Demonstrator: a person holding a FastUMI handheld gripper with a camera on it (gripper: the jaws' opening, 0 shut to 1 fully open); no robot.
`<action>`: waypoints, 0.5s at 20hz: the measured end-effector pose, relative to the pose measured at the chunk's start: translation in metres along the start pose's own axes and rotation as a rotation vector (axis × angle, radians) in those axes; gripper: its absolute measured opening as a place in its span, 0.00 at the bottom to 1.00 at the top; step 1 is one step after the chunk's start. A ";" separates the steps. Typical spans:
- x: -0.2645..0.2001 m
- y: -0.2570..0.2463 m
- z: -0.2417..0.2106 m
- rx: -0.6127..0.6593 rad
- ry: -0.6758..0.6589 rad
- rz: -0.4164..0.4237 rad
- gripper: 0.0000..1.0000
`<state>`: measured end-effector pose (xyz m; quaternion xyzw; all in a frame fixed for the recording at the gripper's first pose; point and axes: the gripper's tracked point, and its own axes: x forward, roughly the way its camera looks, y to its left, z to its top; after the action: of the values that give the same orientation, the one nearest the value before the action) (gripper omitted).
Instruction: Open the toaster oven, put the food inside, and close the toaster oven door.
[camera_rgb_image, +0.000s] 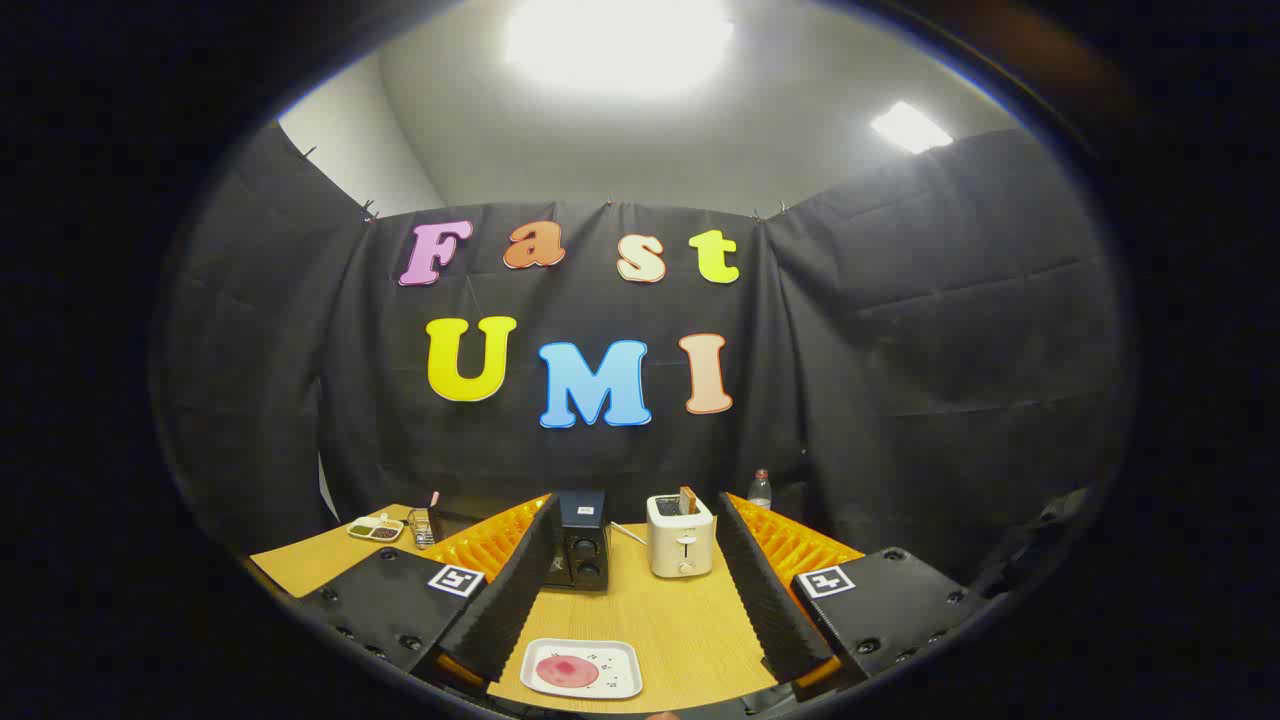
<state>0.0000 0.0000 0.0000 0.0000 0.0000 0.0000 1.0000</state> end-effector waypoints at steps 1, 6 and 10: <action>-0.001 0.004 0.000 0.005 0.000 0.005 0.98; -0.004 0.015 0.003 0.009 -0.006 0.014 0.98; -0.004 0.023 0.002 0.014 -0.002 0.019 0.98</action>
<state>-0.0037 0.0228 0.0016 0.0071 -0.0008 0.0094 0.9999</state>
